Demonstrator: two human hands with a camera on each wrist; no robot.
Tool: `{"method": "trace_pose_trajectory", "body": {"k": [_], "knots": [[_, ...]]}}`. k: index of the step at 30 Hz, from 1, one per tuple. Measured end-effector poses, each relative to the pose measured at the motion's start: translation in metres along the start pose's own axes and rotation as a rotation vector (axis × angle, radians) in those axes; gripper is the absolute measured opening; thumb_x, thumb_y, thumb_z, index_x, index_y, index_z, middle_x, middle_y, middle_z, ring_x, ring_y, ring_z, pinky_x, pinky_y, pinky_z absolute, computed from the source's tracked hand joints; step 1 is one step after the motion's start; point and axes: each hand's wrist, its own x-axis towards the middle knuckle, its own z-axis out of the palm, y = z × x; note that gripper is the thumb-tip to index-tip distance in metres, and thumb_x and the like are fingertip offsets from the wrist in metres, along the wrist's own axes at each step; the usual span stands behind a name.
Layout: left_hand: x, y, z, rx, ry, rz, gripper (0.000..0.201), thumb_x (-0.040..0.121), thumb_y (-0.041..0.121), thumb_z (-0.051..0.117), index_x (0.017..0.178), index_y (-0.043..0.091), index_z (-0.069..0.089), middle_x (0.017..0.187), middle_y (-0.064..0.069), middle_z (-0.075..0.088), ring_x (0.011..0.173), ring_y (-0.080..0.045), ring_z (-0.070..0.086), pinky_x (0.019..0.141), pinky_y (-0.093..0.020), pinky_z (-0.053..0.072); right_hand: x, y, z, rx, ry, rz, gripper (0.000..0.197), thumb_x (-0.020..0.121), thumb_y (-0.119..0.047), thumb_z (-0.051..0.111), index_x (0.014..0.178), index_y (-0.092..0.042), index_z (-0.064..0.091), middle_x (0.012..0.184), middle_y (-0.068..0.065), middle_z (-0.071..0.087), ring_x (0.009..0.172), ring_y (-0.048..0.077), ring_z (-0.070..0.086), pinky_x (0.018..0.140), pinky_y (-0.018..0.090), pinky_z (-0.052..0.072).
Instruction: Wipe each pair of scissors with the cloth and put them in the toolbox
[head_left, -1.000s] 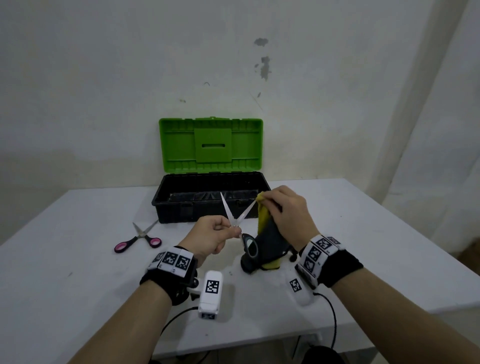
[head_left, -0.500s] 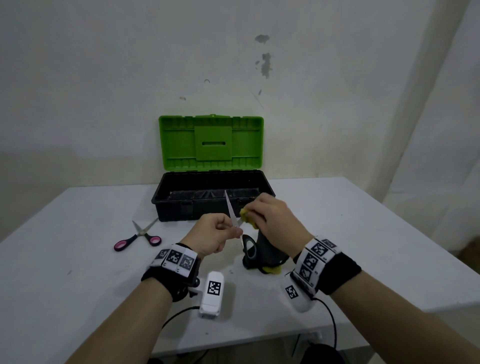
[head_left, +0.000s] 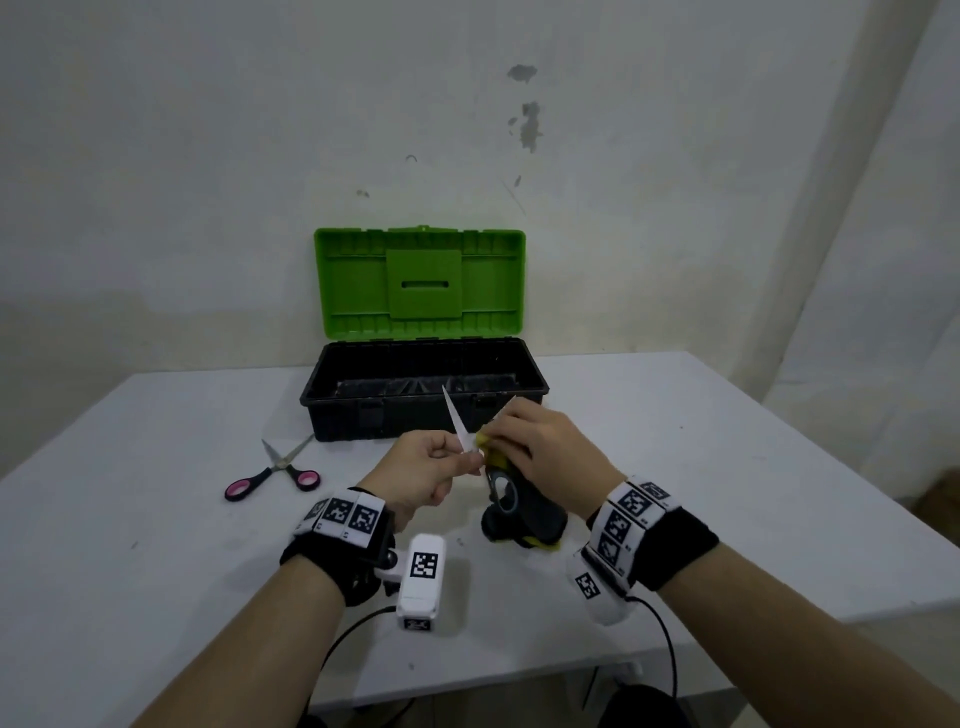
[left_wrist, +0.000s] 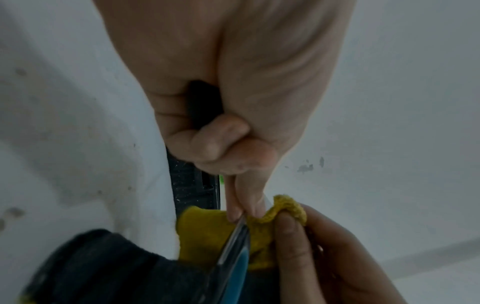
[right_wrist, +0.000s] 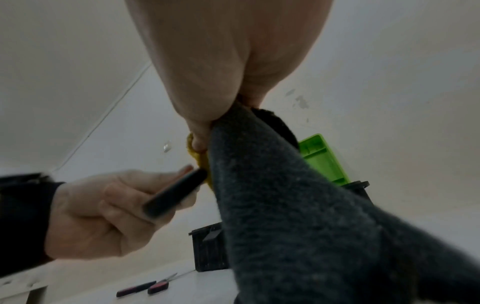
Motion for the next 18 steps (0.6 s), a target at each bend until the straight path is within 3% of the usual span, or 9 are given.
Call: {"method": "trace_pose_trajectory", "body": {"k": [6, 10, 13, 16, 18], "knots": [[-0.001, 0.002, 0.001, -0.030, -0.009, 0.000, 0.015, 0.091, 0.008, 0.068, 0.088, 0.001, 0.056, 0.055, 0.003, 0.064, 0.039, -0.009, 0.029, 0.040, -0.019, 0.022, 0.002, 0.012, 0.003, -0.047, 0.074, -0.018, 0.018, 0.094, -0.020, 0.059, 0.103, -0.011, 0.072, 0.096, 0.003, 0.062, 0.078, 0.018, 0.061, 0.067, 0.034, 0.054], [-0.002, -0.002, -0.001, -0.002, -0.002, -0.006, 0.015, 0.090, 0.007, 0.069, 0.083, 0.001, 0.057, 0.066, -0.003, 0.070, 0.039, -0.009, 0.032, 0.039, -0.019, 0.025, 0.006, 0.025, -0.002, -0.028, 0.196, 0.109, 0.013, 0.091, -0.015, 0.065, 0.098, -0.010, 0.074, 0.093, 0.006, 0.064, 0.077, 0.022, 0.064, 0.070, 0.040, 0.055], [-0.002, -0.006, -0.003, 0.017, -0.006, -0.032, 0.017, 0.090, 0.008, 0.069, 0.079, 0.004, 0.057, 0.069, -0.004, 0.070, 0.039, -0.008, 0.034, 0.040, -0.020, 0.027, 0.008, 0.034, -0.008, -0.020, 0.198, 0.230, 0.013, 0.091, -0.016, 0.065, 0.096, -0.010, 0.075, 0.091, 0.005, 0.065, 0.080, 0.023, 0.063, 0.076, 0.041, 0.053], [0.000, -0.007, -0.002, 0.046, -0.020, -0.079, 0.019, 0.089, 0.011, 0.071, 0.077, 0.008, 0.056, 0.076, -0.008, 0.071, 0.041, -0.008, 0.038, 0.040, -0.020, 0.029, 0.006, 0.036, -0.011, 0.004, 0.216, 0.279, 0.012, 0.091, -0.015, 0.065, 0.095, -0.010, 0.075, 0.090, 0.003, 0.064, 0.081, 0.020, 0.061, 0.077, 0.034, 0.051], [0.002, -0.006, -0.002, 0.050, -0.016, -0.106, 0.019, 0.089, 0.008, 0.071, 0.079, 0.010, 0.055, 0.071, -0.007, 0.065, 0.042, -0.009, 0.040, 0.040, -0.019, 0.030, 0.005, 0.034, -0.013, 0.014, 0.220, 0.278, 0.011, 0.090, -0.014, 0.066, 0.095, -0.011, 0.075, 0.089, 0.002, 0.064, 0.080, 0.016, 0.060, 0.077, 0.026, 0.048]]}}
